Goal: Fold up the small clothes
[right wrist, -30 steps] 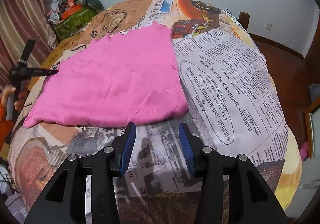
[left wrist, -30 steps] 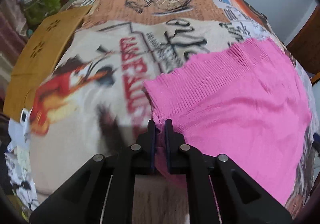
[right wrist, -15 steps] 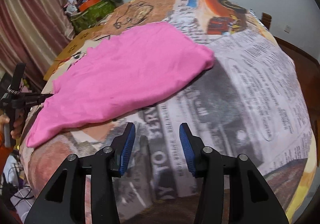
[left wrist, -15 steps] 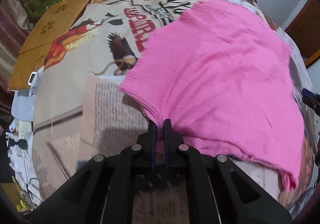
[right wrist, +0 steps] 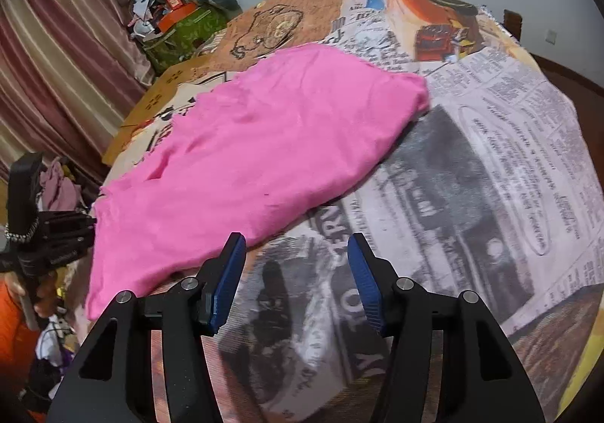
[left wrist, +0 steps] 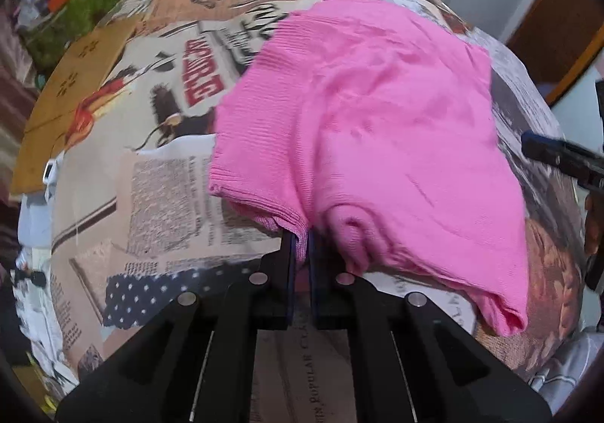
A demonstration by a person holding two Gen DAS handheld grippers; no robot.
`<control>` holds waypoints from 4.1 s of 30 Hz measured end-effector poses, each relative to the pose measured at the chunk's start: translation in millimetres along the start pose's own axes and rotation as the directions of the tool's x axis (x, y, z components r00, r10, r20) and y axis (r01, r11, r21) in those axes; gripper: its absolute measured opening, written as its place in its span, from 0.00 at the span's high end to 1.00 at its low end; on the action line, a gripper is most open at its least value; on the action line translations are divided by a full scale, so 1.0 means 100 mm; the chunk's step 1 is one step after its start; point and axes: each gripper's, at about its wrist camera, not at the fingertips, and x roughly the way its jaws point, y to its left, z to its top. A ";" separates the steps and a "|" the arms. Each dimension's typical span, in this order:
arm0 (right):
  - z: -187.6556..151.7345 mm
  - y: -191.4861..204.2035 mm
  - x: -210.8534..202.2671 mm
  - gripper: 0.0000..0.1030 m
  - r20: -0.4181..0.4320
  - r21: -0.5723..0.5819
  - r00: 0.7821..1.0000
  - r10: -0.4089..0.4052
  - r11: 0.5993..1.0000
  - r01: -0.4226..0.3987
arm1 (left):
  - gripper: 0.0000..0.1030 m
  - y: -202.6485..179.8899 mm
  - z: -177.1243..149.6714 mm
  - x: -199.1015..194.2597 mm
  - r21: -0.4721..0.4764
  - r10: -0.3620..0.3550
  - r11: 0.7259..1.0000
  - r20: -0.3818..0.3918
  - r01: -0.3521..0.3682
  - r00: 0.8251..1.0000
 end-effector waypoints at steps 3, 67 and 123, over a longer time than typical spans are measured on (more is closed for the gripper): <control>0.04 0.10 0.13 0.49 -0.025 -0.013 1.000 0.016 1.000 -0.017 | 0.95 0.22 -0.01 -0.01 -0.056 0.050 0.997 0.015 -0.049 0.999; -0.23 -0.25 0.00 0.94 -0.107 -0.167 0.990 -0.094 0.983 0.075 | 0.92 -0.33 0.12 0.07 0.023 -0.125 0.992 0.015 0.125 0.992; -0.45 0.06 -0.17 0.92 -0.017 -0.171 0.999 -0.035 0.985 0.032 | 0.91 -0.60 0.13 -0.09 0.130 -0.130 0.984 0.057 0.121 0.990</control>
